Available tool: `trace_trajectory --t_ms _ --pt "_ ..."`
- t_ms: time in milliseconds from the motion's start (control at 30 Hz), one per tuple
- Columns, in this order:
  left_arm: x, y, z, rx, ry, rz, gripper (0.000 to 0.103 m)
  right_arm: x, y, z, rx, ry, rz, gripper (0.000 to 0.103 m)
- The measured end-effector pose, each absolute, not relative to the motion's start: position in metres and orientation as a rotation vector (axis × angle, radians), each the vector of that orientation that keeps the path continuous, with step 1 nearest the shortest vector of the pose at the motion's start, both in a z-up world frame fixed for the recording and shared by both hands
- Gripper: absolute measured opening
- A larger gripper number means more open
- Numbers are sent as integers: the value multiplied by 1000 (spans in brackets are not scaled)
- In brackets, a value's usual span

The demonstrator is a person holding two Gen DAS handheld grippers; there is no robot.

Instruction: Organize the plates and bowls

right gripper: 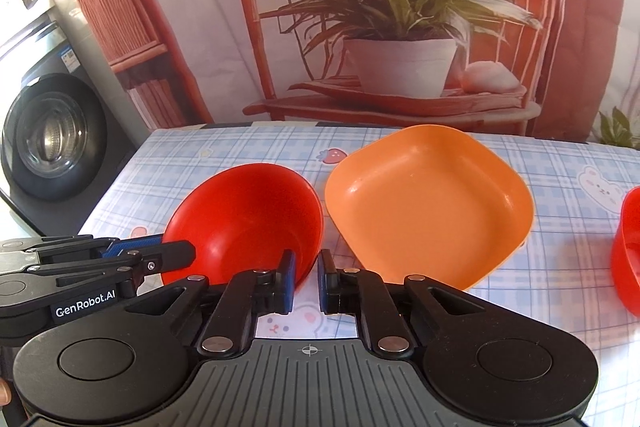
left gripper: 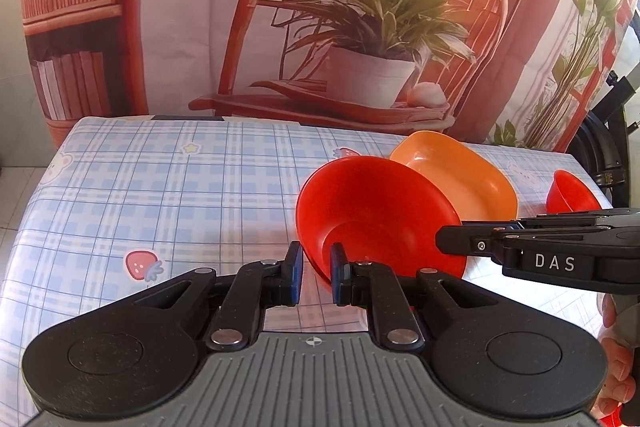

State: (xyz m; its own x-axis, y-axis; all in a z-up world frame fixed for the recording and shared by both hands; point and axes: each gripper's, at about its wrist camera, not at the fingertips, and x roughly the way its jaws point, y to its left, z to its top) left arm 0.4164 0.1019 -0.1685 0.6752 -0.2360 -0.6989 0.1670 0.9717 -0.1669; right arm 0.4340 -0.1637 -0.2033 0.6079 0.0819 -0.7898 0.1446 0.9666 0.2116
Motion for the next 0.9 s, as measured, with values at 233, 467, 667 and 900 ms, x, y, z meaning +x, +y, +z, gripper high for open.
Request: trace_trajectory --t_ms 233,467,667,900 --pt "381 99 -142 -83 761 -218 15 399 -159 -174 276 863 -33 10" --pt "340 90 -116 -53 727 -223 15 348 -157 -144 297 782 -45 10" --pt "314 73 -104 -36 723 -227 15 309 -160 -127 294 727 -53 10" --pt "291 47 -101 -12 728 -240 16 268 -168 -118 285 692 -68 10"
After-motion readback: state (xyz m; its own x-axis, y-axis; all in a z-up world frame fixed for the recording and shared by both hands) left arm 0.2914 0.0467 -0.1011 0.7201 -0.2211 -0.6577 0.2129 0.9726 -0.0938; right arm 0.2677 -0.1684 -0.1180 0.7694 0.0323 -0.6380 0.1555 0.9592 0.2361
